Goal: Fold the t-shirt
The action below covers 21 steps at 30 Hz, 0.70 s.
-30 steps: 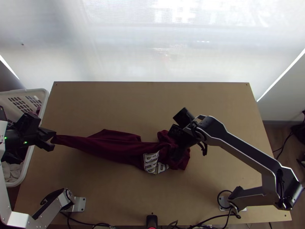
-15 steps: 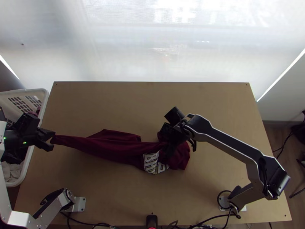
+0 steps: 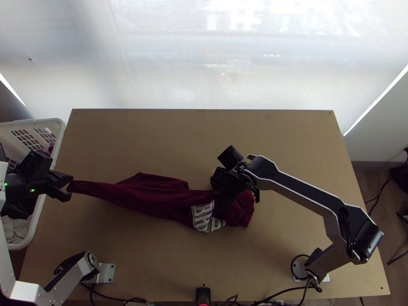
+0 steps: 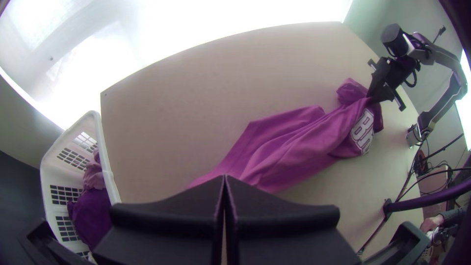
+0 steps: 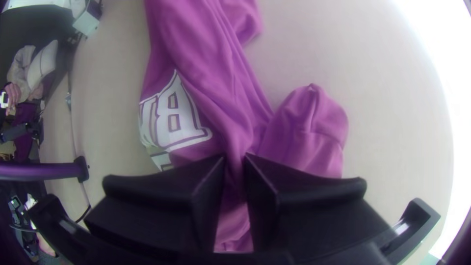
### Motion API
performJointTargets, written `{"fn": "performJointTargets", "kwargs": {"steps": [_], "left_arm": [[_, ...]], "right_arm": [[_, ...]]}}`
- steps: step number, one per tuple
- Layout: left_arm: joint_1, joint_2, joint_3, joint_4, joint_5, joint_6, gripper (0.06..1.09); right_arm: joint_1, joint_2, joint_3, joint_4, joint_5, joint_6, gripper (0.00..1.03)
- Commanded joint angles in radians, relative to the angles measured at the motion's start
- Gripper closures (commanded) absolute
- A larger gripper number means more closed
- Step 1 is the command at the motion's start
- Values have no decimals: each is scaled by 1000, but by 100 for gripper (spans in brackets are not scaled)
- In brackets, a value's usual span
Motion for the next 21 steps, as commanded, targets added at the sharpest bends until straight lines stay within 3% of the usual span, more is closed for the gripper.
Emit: {"fn": "performJointTargets", "kwargs": {"steps": [1,9,16,21], "left_arm": [[2,4,-1,3,1,0,105],[13,5,16,6,1,0,105],[21,42,115,-14,7,-22,105],[22,116,319,-32,22,-140,105]], "right_arm": [[-4,-49,-15,21,1,-29,100],[-22,-216,43,-2,0,-6,100],[-24,-309,269,-223,-8,-20,100],[-30,-348,442,-352,-8,-24,100]]}}
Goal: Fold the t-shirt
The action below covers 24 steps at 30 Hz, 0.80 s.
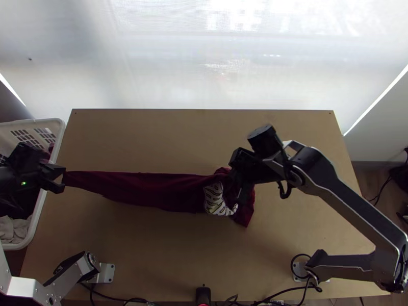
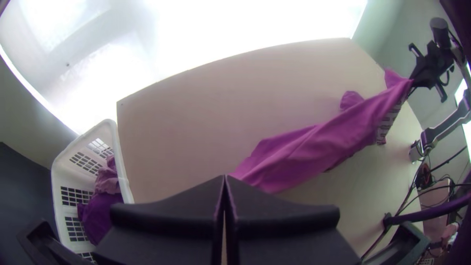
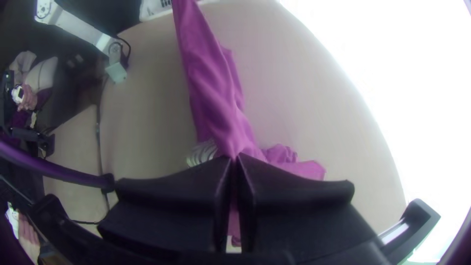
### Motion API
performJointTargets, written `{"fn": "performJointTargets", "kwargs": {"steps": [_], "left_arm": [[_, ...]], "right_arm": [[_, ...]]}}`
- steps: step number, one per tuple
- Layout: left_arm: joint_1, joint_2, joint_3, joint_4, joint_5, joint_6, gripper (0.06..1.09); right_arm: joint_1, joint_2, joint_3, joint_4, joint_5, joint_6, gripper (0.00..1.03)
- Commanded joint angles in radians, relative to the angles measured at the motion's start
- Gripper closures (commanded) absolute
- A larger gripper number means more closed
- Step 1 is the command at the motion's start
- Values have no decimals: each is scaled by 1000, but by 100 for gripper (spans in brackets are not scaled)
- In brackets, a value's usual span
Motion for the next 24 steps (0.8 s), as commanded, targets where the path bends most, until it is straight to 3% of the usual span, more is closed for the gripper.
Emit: {"fn": "performJointTargets", "kwargs": {"steps": [1,4,9,14,19,24], "left_arm": [[4,87,233,-18,13,-115,105],[19,139,354,-10,26,-195,105],[57,231,558,-2,105,-359,105],[21,253,658,-25,164,-422,105],[-71,242,754,-50,164,-433,105],[-81,225,823,-36,166,-431,105]], "right_arm": [[-27,-68,243,-168,-3,-6,100],[-96,-70,361,-199,4,5,100],[-177,-74,523,-176,161,49,100],[-235,-48,646,-216,164,126,100],[-196,-64,643,-274,142,137,100],[-245,-42,760,-335,144,174,100]]}}
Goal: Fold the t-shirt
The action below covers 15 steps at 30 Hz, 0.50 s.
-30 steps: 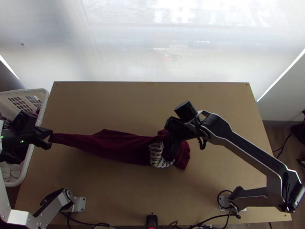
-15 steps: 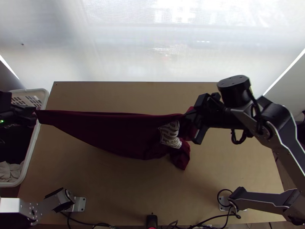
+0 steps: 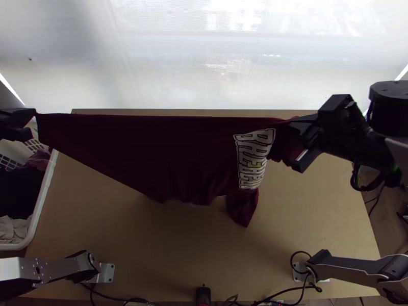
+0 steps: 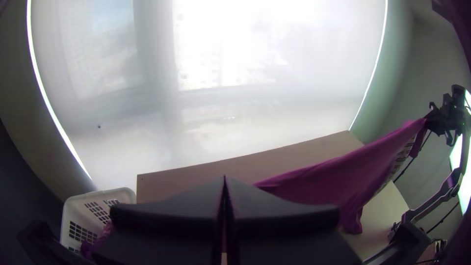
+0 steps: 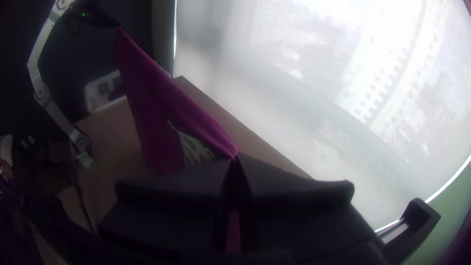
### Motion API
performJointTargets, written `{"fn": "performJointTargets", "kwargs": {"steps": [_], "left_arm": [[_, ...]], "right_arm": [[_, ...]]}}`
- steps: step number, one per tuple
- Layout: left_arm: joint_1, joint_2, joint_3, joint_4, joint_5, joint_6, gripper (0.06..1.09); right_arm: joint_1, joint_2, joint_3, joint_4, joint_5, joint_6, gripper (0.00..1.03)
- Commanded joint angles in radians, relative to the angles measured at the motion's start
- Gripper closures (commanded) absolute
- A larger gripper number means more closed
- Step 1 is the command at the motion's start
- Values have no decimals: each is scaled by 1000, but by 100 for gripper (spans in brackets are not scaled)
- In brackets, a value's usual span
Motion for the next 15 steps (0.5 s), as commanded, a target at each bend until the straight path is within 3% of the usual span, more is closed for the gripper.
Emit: {"fn": "performJointTargets", "kwargs": {"steps": [1,8,15], "left_arm": [[-39,-19,108,8,15,-18,105],[-64,-65,139,34,16,-33,105],[-116,-164,121,18,15,-90,105]], "right_arm": [[-42,10,113,-81,2,38,100],[-121,-26,118,-125,7,19,100],[-128,-78,52,-140,7,32,100]]}}
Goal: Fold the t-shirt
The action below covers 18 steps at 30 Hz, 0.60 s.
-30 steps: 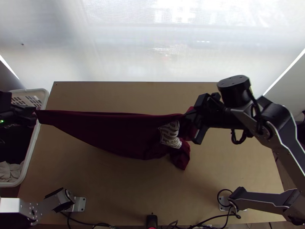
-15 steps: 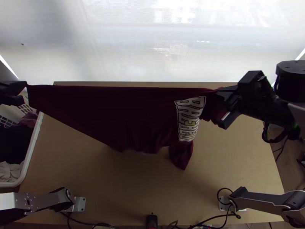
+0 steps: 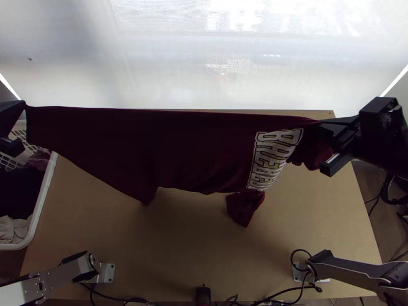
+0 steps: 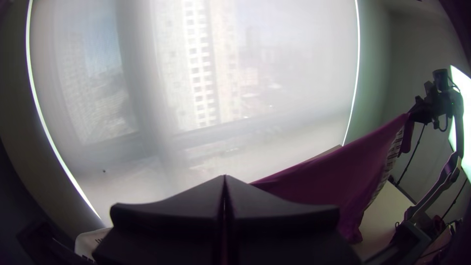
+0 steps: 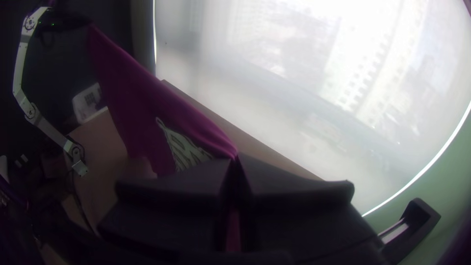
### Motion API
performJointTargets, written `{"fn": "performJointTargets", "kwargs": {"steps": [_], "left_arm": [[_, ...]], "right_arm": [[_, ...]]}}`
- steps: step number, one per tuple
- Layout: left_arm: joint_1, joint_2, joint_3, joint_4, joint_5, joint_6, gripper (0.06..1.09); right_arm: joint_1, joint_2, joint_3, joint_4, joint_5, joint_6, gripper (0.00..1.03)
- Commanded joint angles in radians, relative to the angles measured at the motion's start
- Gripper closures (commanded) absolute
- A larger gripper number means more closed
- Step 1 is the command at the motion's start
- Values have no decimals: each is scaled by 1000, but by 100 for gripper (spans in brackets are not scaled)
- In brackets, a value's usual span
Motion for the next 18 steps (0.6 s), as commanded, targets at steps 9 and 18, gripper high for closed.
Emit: {"fn": "performJointTargets", "kwargs": {"steps": [9,18], "left_arm": [[-82,-199,-55,-43,-6,-63,105],[1,-318,-21,40,-18,-55,105]], "right_arm": [[-23,-97,-76,-64,1,13,100],[-38,-143,39,-59,35,31,100]]}}
